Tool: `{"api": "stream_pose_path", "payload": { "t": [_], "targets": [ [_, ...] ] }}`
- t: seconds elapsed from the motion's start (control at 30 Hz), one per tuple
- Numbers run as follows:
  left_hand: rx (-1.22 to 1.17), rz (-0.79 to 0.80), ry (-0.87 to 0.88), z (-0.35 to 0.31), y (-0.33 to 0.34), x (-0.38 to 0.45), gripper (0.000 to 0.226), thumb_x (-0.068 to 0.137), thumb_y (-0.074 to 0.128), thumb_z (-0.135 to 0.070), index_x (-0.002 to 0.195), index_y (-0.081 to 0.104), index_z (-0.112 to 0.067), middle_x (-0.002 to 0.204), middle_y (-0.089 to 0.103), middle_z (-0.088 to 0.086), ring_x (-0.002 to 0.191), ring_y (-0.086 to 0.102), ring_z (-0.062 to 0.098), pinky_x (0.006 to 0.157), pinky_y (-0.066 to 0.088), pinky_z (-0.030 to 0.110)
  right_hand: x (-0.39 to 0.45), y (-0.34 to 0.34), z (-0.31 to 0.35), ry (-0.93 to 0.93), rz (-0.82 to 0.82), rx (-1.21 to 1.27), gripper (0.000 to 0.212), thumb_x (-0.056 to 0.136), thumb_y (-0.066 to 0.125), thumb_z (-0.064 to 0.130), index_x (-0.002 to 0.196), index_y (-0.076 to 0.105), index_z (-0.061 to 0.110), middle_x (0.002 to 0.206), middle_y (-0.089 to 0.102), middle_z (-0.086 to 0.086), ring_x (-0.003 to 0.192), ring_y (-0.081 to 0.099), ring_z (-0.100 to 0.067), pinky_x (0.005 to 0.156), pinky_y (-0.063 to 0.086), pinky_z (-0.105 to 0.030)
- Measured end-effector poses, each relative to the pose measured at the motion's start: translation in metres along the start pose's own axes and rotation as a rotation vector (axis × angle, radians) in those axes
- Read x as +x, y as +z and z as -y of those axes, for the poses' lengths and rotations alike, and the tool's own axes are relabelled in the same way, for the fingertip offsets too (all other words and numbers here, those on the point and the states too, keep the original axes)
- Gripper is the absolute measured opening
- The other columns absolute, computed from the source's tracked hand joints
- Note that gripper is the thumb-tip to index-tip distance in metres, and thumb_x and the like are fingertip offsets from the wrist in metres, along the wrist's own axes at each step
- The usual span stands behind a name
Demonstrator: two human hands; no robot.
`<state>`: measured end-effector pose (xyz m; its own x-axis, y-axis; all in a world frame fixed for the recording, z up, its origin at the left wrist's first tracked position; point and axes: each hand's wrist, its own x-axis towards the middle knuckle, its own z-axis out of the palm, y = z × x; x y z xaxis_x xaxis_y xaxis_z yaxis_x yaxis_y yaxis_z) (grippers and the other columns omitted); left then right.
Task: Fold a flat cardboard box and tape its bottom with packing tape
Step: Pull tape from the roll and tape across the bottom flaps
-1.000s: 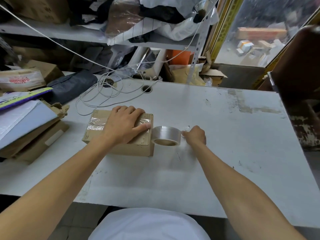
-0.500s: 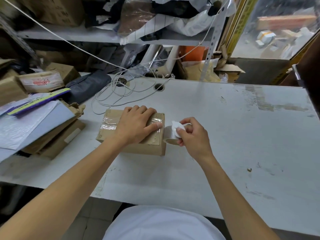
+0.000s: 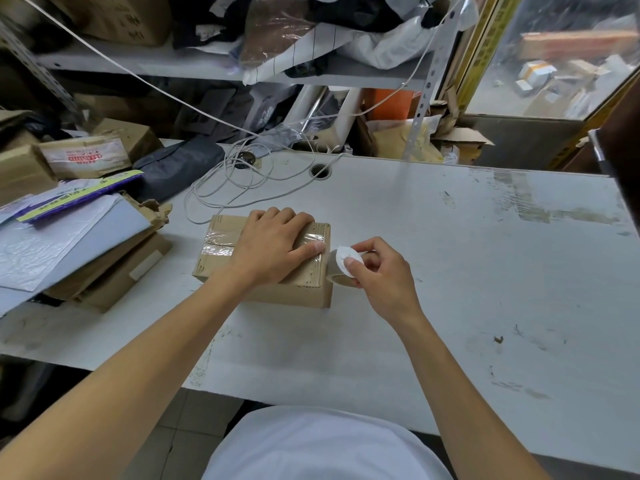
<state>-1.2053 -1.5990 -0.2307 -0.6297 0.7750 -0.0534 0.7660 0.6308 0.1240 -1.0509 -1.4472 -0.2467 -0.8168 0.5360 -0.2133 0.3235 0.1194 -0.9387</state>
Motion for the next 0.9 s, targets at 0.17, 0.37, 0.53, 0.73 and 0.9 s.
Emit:
{"api": "stream_pose_path", "payload": {
  "t": [0.17,0.37,0.53,0.73,0.9],
  "targets": [
    [-0.008,-0.002,-0.004,0.0,-0.001,0.001,0.072,0.085,0.017,-0.076,0.128,0.053,-0.031,0.113,0.061,-0.004,0.106,0.053,0.022,0.097,0.033,0.041,-0.007,-0.005,-0.002,-0.021,0.095,-0.097,0.009,0.078,0.071,0.016,0.079,0.068,0.024,0.077,0.068,0.006,0.07,0.061,-0.01,0.063,0.05,-0.029],
    [0.0,0.005,0.002,0.001,0.0,0.0,0.073,0.085,0.016,-0.076,0.129,0.052,-0.03,0.114,0.061,-0.004,0.107,0.053,0.022,0.097,0.033,0.042,0.002,-0.018,0.01,0.031,-0.1,0.114,0.002,0.085,0.068,0.011,0.086,0.068,0.013,0.061,0.067,-0.001,0.055,0.062,-0.01,0.052,0.049,-0.021],
    [0.005,-0.008,0.006,0.001,0.0,0.0,0.07,0.087,0.017,-0.075,0.128,0.052,-0.03,0.112,0.061,-0.004,0.105,0.053,0.022,0.096,0.034,0.042,0.005,-0.001,0.019,0.027,-0.06,0.023,0.009,0.086,0.069,0.013,0.095,0.067,0.011,0.07,0.07,-0.007,0.052,0.068,-0.014,0.052,0.057,-0.028],
    [0.006,-0.009,0.0,0.001,0.0,0.001,0.072,0.086,0.015,-0.076,0.129,0.052,-0.031,0.112,0.061,-0.004,0.105,0.053,0.021,0.095,0.034,0.041,-0.025,0.001,0.0,0.058,0.168,-0.168,0.006,0.078,0.069,0.014,0.075,0.069,0.019,0.067,0.068,-0.003,0.048,0.061,-0.013,0.052,0.052,-0.033],
    [-0.004,-0.013,0.002,0.002,0.002,0.0,0.07,0.087,0.018,-0.076,0.128,0.052,-0.031,0.111,0.061,-0.005,0.104,0.053,0.021,0.096,0.034,0.041,-0.017,-0.023,-0.017,0.099,-0.107,0.116,0.002,0.085,0.066,0.007,0.088,0.066,0.007,0.063,0.068,-0.005,0.048,0.059,-0.02,0.046,0.046,-0.027]
  ]
}}
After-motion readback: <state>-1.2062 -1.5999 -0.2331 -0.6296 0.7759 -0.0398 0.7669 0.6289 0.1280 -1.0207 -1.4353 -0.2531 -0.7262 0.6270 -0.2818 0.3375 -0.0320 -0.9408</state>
